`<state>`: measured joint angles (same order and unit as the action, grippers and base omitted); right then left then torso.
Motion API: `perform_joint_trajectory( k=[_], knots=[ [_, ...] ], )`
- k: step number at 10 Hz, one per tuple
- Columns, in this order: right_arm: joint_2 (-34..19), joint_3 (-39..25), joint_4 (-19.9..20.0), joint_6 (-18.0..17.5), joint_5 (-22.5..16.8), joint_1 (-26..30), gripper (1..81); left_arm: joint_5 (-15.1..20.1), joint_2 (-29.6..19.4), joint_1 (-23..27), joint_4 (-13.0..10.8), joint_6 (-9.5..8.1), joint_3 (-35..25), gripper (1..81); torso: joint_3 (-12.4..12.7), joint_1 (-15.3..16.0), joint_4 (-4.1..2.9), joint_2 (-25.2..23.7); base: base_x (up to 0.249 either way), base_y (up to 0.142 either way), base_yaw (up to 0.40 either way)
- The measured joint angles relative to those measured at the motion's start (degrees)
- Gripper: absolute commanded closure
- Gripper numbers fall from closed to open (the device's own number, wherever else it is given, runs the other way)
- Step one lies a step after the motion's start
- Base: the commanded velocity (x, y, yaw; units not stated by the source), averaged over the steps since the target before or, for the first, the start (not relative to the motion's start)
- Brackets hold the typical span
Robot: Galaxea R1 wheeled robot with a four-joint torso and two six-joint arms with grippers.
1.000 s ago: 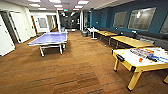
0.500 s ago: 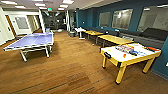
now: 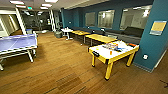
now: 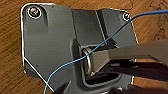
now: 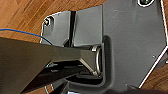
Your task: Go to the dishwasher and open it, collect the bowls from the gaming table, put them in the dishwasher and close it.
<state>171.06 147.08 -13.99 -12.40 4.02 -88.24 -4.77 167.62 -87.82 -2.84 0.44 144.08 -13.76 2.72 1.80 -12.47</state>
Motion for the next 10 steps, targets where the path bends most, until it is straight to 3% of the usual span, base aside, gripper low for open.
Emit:
perform_joint_trajectory(
  k=[4, 10],
  knots=[
    [0.02, 0.00, 0.00, 0.00, 0.00, 0.00, 1.0, -0.02, -0.04, 0.09, 0.00, 0.00, 0.00, 1.0, 0.00, 0.00, 0.00, 0.00, 0.000, 0.000, -0.321],
    [0.15, 0.05, 0.00, 0.00, 0.00, 0.12, 1.0, -0.05, -0.01, 0.00, -0.02, 0.44, 0.00, 1.0, 0.00, 0.00, 0.00, 0.00, -0.012, 0.000, -0.018]
  ],
)
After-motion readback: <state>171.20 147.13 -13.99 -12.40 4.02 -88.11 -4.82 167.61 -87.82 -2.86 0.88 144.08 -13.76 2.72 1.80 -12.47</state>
